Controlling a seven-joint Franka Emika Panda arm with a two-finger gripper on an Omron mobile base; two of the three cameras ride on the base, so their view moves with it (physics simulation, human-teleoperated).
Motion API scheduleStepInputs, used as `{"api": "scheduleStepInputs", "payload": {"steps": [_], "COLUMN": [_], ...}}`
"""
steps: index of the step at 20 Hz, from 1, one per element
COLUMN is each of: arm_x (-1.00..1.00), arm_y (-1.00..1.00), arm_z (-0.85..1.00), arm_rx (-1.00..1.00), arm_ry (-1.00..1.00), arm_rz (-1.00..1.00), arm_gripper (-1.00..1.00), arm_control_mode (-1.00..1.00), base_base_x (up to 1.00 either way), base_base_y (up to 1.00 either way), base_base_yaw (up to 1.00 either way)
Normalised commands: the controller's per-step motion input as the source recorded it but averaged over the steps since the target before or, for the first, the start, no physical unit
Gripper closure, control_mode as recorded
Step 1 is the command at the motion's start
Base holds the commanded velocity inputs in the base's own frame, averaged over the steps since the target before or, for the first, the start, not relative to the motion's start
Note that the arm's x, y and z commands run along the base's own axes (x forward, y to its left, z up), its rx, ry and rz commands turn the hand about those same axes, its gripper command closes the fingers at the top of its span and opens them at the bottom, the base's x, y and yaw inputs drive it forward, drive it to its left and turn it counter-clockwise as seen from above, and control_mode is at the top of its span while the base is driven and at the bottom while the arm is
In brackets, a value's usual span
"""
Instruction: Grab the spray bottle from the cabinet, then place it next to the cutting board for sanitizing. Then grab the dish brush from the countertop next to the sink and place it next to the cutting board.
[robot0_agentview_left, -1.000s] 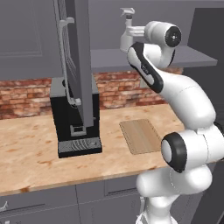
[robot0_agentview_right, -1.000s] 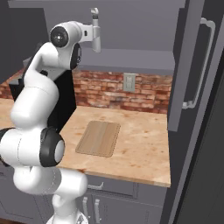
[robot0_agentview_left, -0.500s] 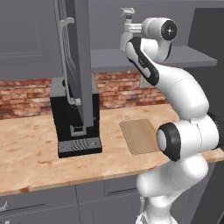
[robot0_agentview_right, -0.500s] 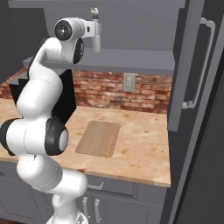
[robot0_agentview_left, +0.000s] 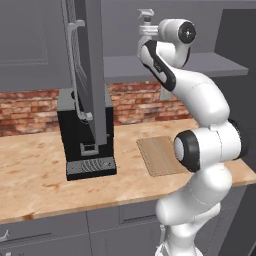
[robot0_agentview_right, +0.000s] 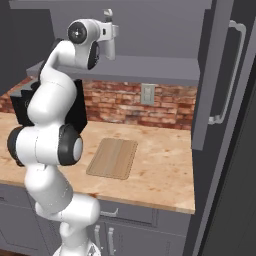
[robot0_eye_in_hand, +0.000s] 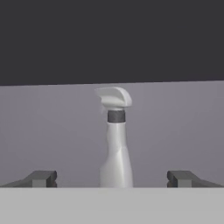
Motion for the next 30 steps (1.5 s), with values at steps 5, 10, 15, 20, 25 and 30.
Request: {"api": "scheduleStepInputs", "payload": {"steps": [5, 10, 15, 20, 25, 30], "arm_x": [0.33, 0.33, 0.32, 0.30, 0.26, 0.27], "arm_y": [0.00, 0.00, 0.00, 0.00, 0.00, 0.00], "arm_z": [0.00, 0.00, 0.00, 0.00, 0.00, 0.00], "arm_rx": [0.00, 0.00, 0.00, 0.00, 0.00, 0.00], "arm_ry": [0.00, 0.00, 0.00, 0.00, 0.00, 0.00], "arm_rz": [0.00, 0.00, 0.00, 0.00, 0.00, 0.00], "arm_gripper": [-1.00, -1.00, -1.00, -1.00, -1.00, -1.00], "arm_control_mode": [-1.00, -1.00, -1.00, -1.00, -1.00, -1.00], "base_base_x": [0.00, 0.00, 0.00, 0.00, 0.00, 0.00], "base_base_y": [0.00, 0.00, 0.00, 0.00, 0.00, 0.00], "base_base_yaw": [0.00, 0.00, 0.00, 0.00, 0.00, 0.00]}}
